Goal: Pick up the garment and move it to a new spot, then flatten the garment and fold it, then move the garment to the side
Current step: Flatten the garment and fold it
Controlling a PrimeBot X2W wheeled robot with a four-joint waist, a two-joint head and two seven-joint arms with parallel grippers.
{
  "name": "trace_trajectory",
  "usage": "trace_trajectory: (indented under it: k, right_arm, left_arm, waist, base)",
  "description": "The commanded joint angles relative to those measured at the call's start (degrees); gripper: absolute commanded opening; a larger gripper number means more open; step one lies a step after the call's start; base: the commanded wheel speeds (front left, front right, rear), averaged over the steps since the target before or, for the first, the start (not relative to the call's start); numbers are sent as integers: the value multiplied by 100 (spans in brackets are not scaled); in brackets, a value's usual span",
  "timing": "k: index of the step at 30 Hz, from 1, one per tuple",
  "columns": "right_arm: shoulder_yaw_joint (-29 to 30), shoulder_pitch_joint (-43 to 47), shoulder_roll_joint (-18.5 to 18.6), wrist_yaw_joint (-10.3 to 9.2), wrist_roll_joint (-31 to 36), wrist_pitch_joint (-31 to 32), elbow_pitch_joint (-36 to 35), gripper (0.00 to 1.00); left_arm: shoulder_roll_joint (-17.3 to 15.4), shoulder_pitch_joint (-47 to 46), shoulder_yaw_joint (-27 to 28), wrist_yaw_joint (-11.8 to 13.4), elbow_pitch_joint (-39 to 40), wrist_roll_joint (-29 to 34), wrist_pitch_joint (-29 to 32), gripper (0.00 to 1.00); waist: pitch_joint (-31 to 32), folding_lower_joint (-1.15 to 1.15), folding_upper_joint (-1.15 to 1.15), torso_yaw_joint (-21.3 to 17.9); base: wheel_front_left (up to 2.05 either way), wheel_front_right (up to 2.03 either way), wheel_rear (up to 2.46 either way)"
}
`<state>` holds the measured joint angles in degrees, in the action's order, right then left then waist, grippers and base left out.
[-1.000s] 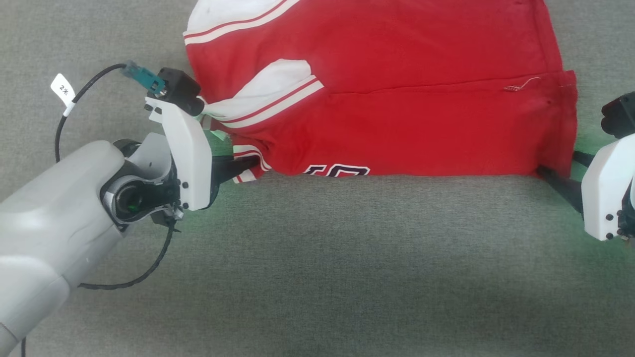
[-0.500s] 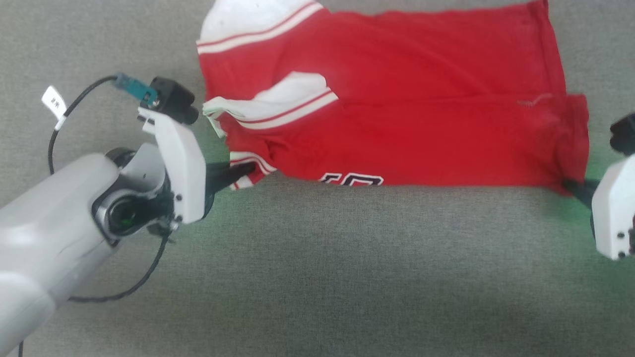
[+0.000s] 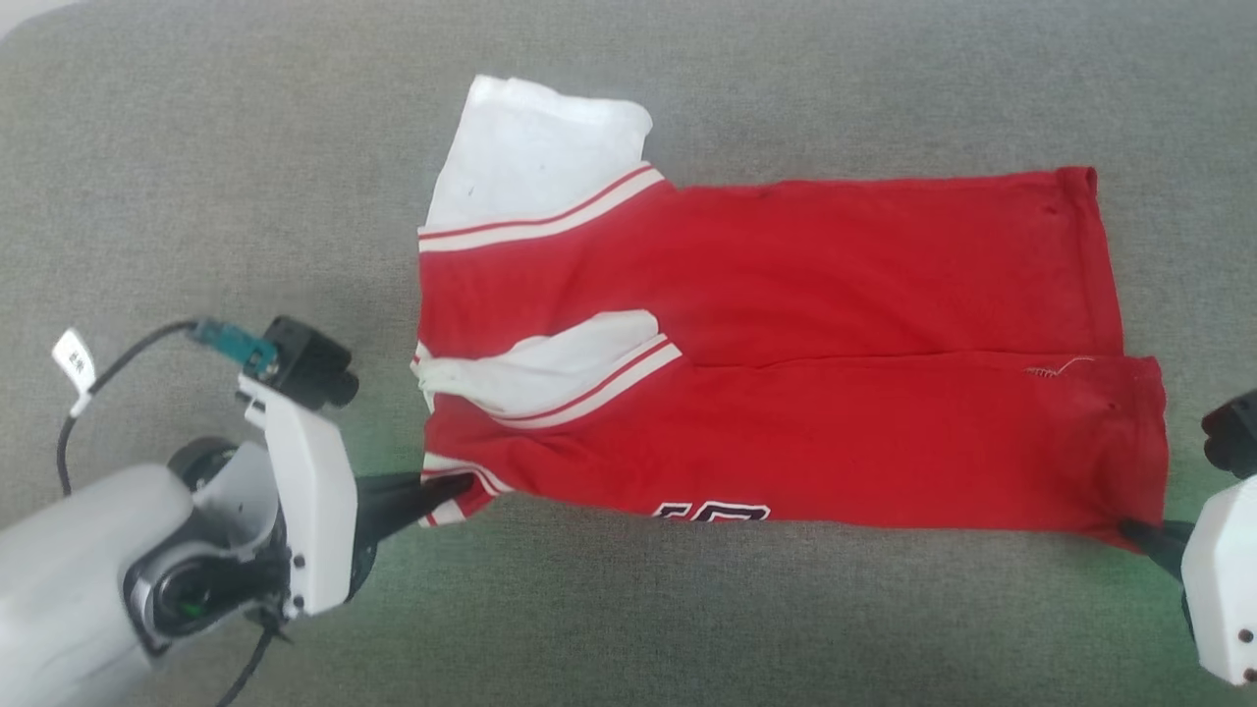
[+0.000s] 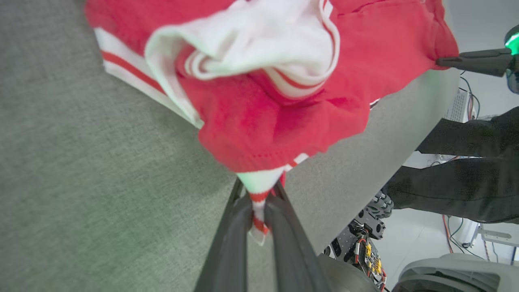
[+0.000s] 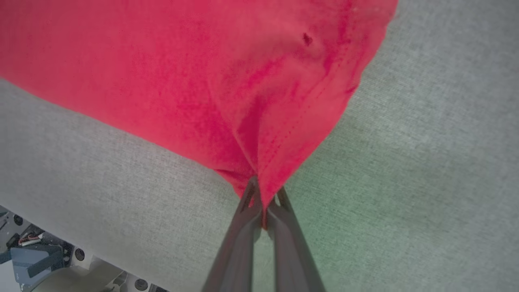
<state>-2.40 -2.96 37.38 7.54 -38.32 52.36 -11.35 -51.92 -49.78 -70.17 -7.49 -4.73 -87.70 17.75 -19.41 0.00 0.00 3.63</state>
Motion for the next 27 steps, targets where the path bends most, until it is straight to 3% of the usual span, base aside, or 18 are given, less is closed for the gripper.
trace_trajectory:
  k: [1, 3, 4, 5, 6, 7, 12, 18, 22, 27]
  right_arm:
    - [61, 60, -71, -11, 35, -40, -74, 0]
    - [143, 146, -150, -11, 106, -125, -154, 0]
    - [144, 151, -172, -11, 146, -177, -203, 21]
    - [114, 162, -162, -10, 189, -224, -251, 49]
    - [97, 170, -148, -10, 225, -304, -292, 100]
    - [125, 162, -169, -10, 252, -391, -317, 100]
    - [346, 18, -308, -11, 483, -979, -440, 100]
    - [459, -402, -664, -10, 1047, -2249, -401, 100]
    - [242, -777, -982, -10, 1426, -3188, -292, 100]
    - [80, -1261, -1531, -11, 1812, -4331, -158, 100]
  left_arm:
    - [-37, 99, -2, 6, 55, 75, -75, 0]
    - [-94, 194, -26, 6, 92, 98, -155, 0]
    - [-114, 200, -25, 6, 78, 175, -231, 27]
    - [-125, 221, -19, 6, 31, 179, -310, 54]
    - [-121, 259, -24, 6, -11, 194, -364, 79]
    - [-133, 282, -29, 6, -39, 230, -419, 100]
    - [-331, 324, 113, 6, -234, 304, -864, 100]
    - [-489, 195, 450, 100, -674, 557, -1706, 100]
    - [-183, -62, 748, 290, -1191, 775, -2380, 100]
    - [336, -748, 999, 454, -2106, 1096, -2787, 100]
  waist:
    - [6, 0, 0, -5]
    - [24, 0, 0, -17]
    - [28, 0, 0, -23]
    - [35, 0, 0, -28]
    - [45, 0, 0, -31]
    - [57, 0, 0, -38]
    - [117, 0, 0, -93]
    - [165, 0, 0, -247]
    - [122, 0, 0, -421]
    - [-115, 0, 0, -727]
  base:
    - [0, 0, 0]
    - [0, 0, 0]
    - [0, 0, 0]
    - [0, 0, 0]
    - [0, 0, 0]
    - [0, 0, 0]
    - [0, 0, 0]
    - [0, 0, 0]
    - [0, 0, 0]
    - [0, 0, 0]
